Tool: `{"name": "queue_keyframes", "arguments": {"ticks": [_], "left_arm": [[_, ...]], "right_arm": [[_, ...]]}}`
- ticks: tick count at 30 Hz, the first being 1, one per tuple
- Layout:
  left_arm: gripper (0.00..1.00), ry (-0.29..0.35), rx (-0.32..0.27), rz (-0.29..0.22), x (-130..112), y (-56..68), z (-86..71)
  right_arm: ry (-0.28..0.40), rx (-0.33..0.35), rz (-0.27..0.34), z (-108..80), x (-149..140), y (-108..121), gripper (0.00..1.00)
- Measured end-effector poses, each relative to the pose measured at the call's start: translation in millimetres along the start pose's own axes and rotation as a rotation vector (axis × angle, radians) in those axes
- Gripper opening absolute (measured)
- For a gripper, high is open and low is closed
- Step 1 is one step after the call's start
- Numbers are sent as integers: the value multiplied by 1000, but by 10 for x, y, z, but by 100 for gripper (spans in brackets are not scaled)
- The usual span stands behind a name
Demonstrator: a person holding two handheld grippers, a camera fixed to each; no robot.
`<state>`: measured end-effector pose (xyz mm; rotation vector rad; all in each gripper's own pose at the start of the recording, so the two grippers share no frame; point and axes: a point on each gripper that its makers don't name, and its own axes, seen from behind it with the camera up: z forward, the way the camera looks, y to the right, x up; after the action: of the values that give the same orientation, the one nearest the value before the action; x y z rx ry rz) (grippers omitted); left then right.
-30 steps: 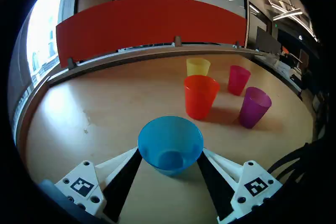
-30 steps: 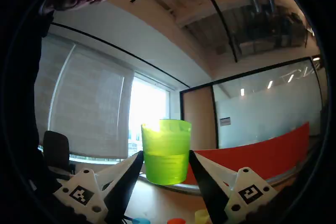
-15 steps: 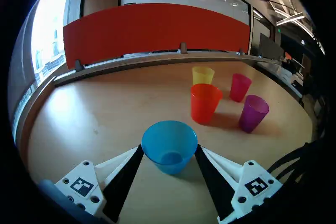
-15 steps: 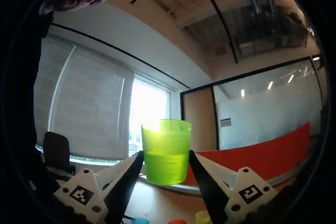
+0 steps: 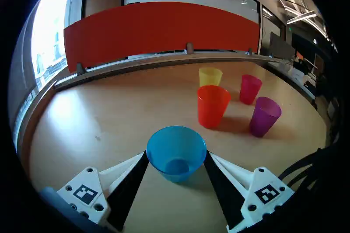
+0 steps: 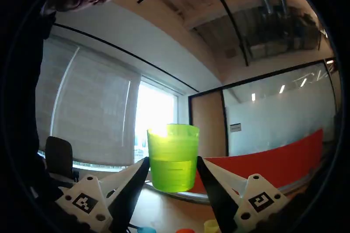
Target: Pour water
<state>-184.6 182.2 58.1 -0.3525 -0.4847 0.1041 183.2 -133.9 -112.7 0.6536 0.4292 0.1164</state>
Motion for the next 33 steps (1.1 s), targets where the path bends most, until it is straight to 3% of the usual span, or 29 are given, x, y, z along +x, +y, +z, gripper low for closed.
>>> {"name": "queue_keyframes", "arguments": {"ticks": [10,33], "left_arm": [[91,9,4,5,61,-37,-87],[92,23,11,19,76,-57,-112]], "right_arm": [[3,5,0,10,24,-27,81],[29,9,17,-10,25,-99,81]]}}
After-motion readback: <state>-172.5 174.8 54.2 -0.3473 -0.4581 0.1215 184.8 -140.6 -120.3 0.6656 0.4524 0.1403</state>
